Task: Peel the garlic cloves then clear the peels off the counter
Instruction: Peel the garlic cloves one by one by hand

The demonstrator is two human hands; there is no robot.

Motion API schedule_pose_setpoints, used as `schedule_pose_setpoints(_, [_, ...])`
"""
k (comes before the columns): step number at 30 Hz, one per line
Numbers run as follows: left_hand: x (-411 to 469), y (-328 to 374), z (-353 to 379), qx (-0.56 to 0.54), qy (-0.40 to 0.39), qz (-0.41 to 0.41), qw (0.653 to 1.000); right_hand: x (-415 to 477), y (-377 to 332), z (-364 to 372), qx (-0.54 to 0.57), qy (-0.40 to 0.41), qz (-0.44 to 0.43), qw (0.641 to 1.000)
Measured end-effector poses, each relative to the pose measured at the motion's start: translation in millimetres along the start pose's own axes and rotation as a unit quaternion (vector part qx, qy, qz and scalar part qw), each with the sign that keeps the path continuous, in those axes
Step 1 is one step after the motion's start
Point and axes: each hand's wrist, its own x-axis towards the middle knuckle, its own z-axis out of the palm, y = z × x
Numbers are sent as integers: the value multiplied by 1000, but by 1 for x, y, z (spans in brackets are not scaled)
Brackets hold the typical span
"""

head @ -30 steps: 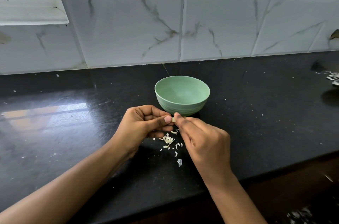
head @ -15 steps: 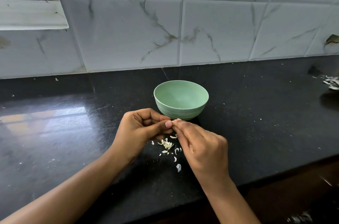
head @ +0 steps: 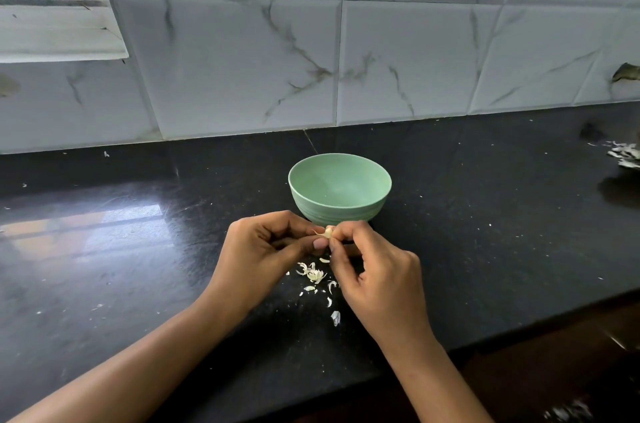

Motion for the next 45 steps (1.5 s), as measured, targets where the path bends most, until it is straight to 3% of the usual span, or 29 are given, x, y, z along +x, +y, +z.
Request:
schedule_pose_setpoints(4, [2, 4, 1, -18, 11, -8, 1000, -1, 1, 0, 38, 11, 37, 999])
schedule_pose_setpoints(8, [5, 3, -2, -74, 13, -66, 995, -2, 9, 1, 65, 38, 74, 994])
schedule_pose_setpoints(16, [7, 2, -3, -119, 4, -133, 984, -2, 17, 4, 61, -24, 114, 991])
schedule_pose_setpoints(28, [6, 0, -3, -128, -5, -145, 981, -3, 15, 4, 116, -71, 164, 977])
schedule_pose_setpoints(45, [6, 0, -2, -129, -12, -143, 981, 1, 12, 0, 161, -48, 178, 970])
